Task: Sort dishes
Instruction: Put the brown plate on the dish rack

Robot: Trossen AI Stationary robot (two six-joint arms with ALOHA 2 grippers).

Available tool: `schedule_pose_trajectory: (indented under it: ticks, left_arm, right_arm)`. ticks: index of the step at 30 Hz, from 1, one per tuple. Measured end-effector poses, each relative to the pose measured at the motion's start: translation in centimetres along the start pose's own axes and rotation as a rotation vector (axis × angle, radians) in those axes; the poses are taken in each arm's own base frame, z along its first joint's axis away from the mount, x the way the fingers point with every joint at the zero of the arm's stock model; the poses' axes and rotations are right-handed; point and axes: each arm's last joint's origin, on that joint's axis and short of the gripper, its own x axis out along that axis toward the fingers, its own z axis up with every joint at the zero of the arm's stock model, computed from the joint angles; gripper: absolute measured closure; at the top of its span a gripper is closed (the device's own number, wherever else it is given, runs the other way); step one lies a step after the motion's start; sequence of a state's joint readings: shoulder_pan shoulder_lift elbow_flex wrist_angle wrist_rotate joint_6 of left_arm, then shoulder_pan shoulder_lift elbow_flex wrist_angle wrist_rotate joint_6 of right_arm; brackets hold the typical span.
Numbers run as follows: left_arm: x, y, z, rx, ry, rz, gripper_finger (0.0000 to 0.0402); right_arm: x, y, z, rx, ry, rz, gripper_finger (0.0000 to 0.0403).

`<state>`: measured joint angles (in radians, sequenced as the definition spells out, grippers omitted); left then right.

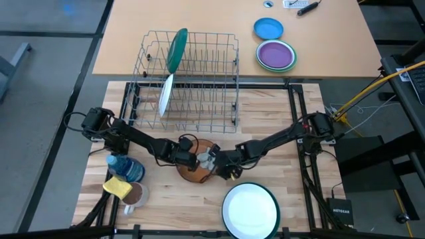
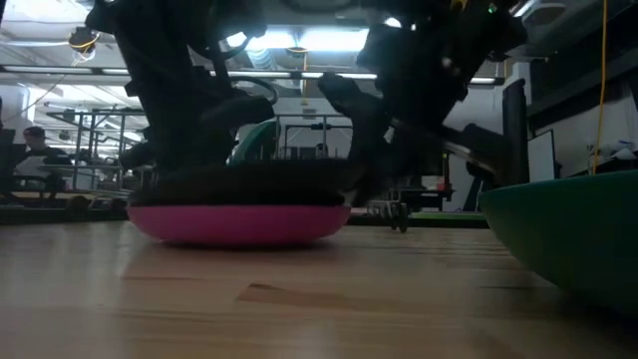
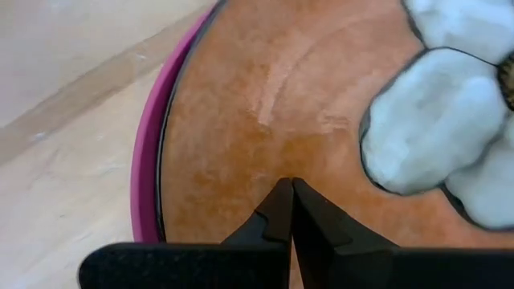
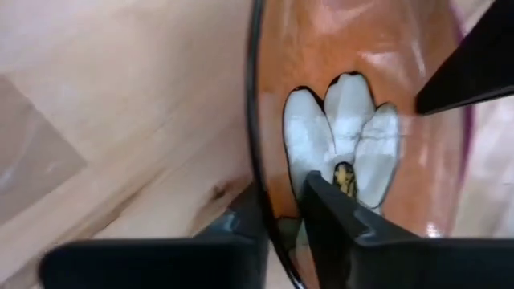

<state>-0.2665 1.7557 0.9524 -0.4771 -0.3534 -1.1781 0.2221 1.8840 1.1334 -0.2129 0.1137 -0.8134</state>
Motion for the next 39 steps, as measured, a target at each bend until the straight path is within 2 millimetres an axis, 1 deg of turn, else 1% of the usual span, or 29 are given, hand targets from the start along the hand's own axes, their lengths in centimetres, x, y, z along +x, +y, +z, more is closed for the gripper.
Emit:
schedule_pose_trajectory:
  ticks: [2,7,10,12,17,22,27,30,36,39]
  left_arm:
    - [-0.1,-0.1,0.1,-0.009,-0.003,0.004,0.0401]
    - [-0.4,-0.5,0.4,-0.016,-0.009,-0.017,0.0401]
    - [-0.9,-0.7,0.7,-0.025,-0.015,-0.039,0.0401]
    - [-1.3,-0.8,0.8,-0.029,-0.012,-0.053,0.0402]
    - [-3.2,-1.1,1.6,-0.062,-0.053,-0.136,0.0401]
    - [-5.5,-1.1,2.7,-0.059,-0.114,-0.229,0.0401]
    - [-9.0,-0.8,3.9,-0.066,-0.191,-0.370,0.0401]
    - [-11.8,-0.3,4.9,-0.092,-0.261,-0.479,0.0401]
    - [-17.6,1.8,6.0,-0.128,-0.447,-0.639,0.0401]
    - [-20.1,3.0,6.2,-0.142,-0.555,-0.682,0.0401]
  right_arm:
    - [-0.2,0.0,0.5,-0.002,-0.001,-0.012,0.0356]
    - [-0.7,0.7,2.1,-0.021,0.023,-0.025,0.0358]
    - [-1.0,1.2,3.2,-0.032,0.019,-0.020,0.0354]
    - [-1.3,1.7,3.9,-0.035,0.018,-0.018,0.0359]
    - [-2.1,2.0,5.0,0.022,0.057,-0.045,0.0383]
    - [-2.7,1.4,5.8,0.113,0.038,-0.055,0.0384]
    - [-3.6,0.5,6.6,0.205,0.041,-0.054,0.0386]
    - [-4.3,0.0,7.0,0.256,0.049,-0.045,0.0386]
    - [-4.9,-0.4,7.1,0.339,0.085,-0.036,0.0386]
    - [-5.3,-0.8,7.2,0.388,0.089,-0.029,0.0387]
